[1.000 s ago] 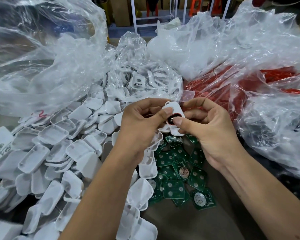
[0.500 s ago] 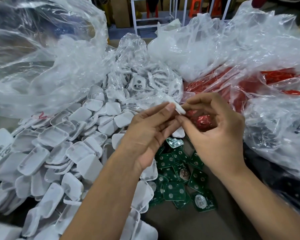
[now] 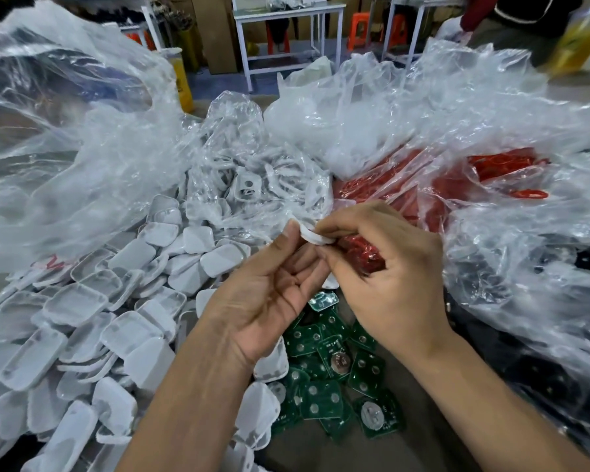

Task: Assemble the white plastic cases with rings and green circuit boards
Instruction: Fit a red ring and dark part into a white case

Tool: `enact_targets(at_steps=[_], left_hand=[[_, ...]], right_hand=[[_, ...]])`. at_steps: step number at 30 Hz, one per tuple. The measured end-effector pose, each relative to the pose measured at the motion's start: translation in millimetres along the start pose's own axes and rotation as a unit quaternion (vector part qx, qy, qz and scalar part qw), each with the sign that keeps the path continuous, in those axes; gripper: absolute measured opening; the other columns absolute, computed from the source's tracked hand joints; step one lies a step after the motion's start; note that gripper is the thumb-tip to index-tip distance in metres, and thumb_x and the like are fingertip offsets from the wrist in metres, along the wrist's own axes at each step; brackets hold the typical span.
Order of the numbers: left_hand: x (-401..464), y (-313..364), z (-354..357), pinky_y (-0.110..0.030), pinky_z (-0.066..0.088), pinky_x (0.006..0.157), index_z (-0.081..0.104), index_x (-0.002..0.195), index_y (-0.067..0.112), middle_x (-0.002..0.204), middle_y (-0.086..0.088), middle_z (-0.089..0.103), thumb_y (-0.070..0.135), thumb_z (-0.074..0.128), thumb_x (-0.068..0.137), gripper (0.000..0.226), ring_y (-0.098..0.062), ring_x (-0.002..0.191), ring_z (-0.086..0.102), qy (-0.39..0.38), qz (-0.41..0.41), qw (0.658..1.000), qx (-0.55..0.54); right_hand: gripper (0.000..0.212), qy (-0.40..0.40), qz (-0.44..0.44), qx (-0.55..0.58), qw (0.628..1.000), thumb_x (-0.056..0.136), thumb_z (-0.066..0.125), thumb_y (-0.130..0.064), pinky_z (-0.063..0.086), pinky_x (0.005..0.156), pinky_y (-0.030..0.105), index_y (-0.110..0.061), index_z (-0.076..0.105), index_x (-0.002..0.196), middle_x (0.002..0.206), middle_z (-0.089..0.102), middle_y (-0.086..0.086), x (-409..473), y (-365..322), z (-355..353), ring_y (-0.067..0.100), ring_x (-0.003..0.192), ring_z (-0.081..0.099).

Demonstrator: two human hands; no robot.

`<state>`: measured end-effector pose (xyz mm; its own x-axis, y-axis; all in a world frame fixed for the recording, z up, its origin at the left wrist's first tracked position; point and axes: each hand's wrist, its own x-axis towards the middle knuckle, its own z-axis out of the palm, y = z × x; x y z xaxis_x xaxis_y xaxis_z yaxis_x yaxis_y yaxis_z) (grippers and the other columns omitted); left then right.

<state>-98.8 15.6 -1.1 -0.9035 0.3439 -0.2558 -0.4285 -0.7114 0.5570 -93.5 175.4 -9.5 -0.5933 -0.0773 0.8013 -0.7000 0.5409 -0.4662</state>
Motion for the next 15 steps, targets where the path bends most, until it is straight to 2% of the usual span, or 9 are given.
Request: enact_targets(at_steps=[3, 6, 11, 15], left_hand=[[0.0, -0.4, 2.0, -0.035, 0.063, 0.087, 0.076, 0.093, -0.002, 0.109, -0.024, 0.073, 0.017, 0.076, 0.078, 0.025, -0.027, 0.099, 0.074, 0.012, -0.001, 1.000, 0.019], [-1.3, 1.0, 3.4, -0.036, 0.061, 0.090, 0.073, 0.100, -0.005, 0.113, -0.028, 0.071, 0.011, 0.072, 0.079, 0.026, -0.031, 0.105, 0.071, 0.016, -0.007, 1.000, 0.009], [-6.8, 3.4, 4.9, -0.032, 0.064, 0.077, 0.077, 0.092, -0.004, 0.100, -0.024, 0.074, 0.012, 0.066, 0.083, 0.021, -0.027, 0.088, 0.077, -0.023, -0.001, 1.000, 0.016], [-6.3, 2.8, 1.8, -0.030, 0.064, 0.078, 0.075, 0.098, -0.003, 0.105, -0.023, 0.073, 0.014, 0.068, 0.085, 0.023, -0.025, 0.089, 0.076, -0.016, 0.011, 1.000, 0.008]], right_hand=[[0.022, -0.022, 0.012, 0.013, 1.000, 0.081, 0.086, -0.001, 0.056, 0.087, 0.028, -0.007, 0.080, 0.101, 0.097, 0.074, -0.001, 1.1, 1.3, -2.3, 0.016, 0.097, 0.068], [0.020, -0.041, 0.024, 0.011, 0.999, 0.084, 0.086, -0.012, 0.053, 0.089, 0.026, -0.008, 0.081, 0.104, 0.096, 0.072, -0.001, 1.8, 3.9, -4.6, 0.019, 0.101, 0.063], [0.015, -0.029, 0.016, 0.005, 0.999, 0.088, 0.083, -0.017, 0.050, 0.086, 0.034, -0.009, 0.082, 0.102, 0.099, 0.067, 0.006, -1.0, -1.2, -0.3, 0.027, 0.105, 0.057], [0.016, -0.027, 0.014, 0.008, 1.000, 0.088, 0.083, -0.025, 0.046, 0.081, 0.029, -0.014, 0.083, 0.100, 0.106, 0.063, 0.007, 1.1, -2.1, -1.8, 0.027, 0.106, 0.051]])
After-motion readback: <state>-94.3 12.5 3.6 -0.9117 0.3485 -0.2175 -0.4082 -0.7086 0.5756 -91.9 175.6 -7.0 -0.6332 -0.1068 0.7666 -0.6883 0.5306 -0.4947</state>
